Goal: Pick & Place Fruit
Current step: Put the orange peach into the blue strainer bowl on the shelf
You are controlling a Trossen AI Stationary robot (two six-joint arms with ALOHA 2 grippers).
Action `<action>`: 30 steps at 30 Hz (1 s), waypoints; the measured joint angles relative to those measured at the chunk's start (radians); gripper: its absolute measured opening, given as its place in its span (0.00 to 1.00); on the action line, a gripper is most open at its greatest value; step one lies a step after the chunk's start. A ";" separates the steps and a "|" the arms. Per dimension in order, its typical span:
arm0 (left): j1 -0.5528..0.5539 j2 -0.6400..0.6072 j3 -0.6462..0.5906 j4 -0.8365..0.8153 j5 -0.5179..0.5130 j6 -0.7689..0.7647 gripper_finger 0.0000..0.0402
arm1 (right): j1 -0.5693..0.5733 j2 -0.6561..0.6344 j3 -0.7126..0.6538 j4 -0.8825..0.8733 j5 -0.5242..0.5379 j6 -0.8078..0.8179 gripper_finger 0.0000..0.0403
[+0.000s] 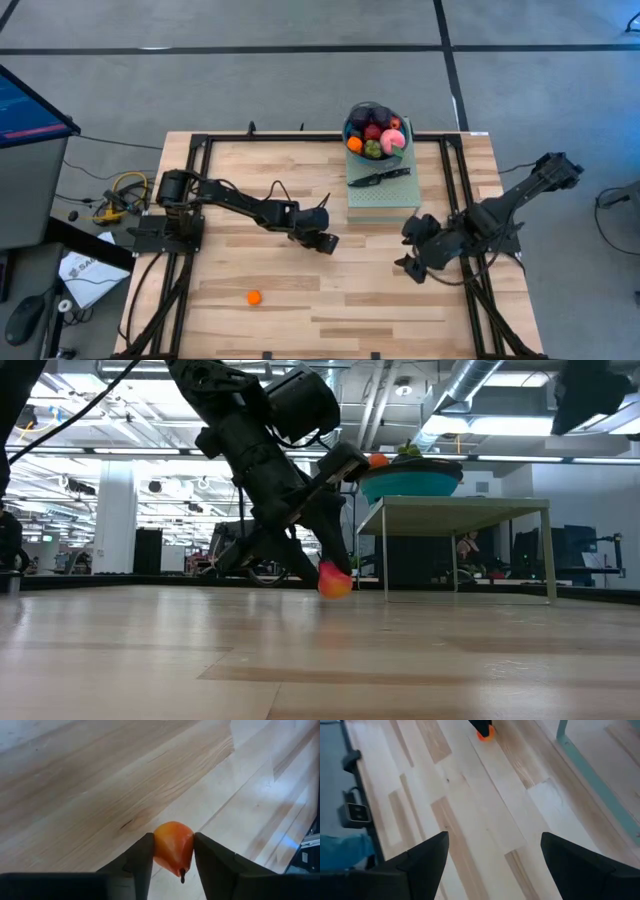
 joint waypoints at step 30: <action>0.006 -0.585 -0.156 -0.232 -0.088 0.245 0.48 | -0.224 0.629 -0.014 0.828 0.003 -0.346 0.74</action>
